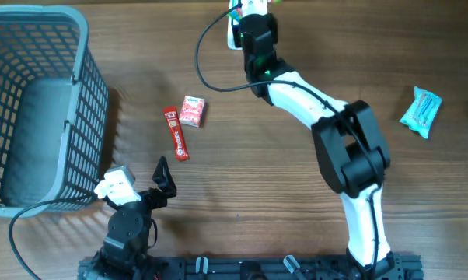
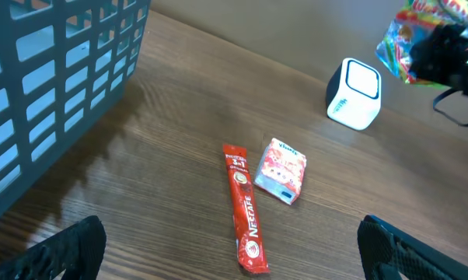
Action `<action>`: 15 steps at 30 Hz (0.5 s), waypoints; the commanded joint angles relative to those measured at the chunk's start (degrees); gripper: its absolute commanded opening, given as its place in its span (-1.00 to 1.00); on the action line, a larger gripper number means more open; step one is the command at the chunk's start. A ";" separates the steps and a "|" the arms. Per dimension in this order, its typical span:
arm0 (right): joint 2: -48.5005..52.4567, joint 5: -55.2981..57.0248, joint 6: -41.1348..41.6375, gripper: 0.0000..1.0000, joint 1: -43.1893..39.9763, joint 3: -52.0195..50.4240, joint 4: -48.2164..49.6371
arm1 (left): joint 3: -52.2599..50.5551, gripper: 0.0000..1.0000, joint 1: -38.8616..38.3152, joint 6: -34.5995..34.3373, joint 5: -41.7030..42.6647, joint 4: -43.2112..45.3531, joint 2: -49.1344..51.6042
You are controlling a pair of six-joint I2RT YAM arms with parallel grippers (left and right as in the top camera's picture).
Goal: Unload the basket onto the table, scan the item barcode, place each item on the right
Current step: 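Lift the Haribo bag up to the white scanner, then carry the Haribo bag right and drop it beside the wipes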
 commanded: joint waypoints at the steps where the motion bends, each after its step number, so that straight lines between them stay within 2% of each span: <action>1: 5.81 6.73 -10.16 -0.91 -0.42 7.78 2.45 | -0.35 1.00 -0.22 -0.72 -0.35 0.22 -0.44; 3: 8.46 8.85 -10.75 -0.91 -0.42 11.47 2.49 | -0.35 1.00 -0.22 -0.72 -0.35 0.20 -0.44; 9: 8.59 14.82 -10.08 -0.91 -0.39 11.50 1.22 | -0.35 1.00 -0.22 -0.72 -0.35 0.20 -0.44; 12: 8.59 19.23 -6.67 -0.91 -0.09 11.52 1.14 | -0.35 1.00 -0.22 -0.72 -0.35 0.20 -0.44; 15: 7.72 24.90 -4.15 -0.91 0.98 11.63 -3.37 | -0.35 1.00 -0.22 -0.72 -0.35 0.20 -0.44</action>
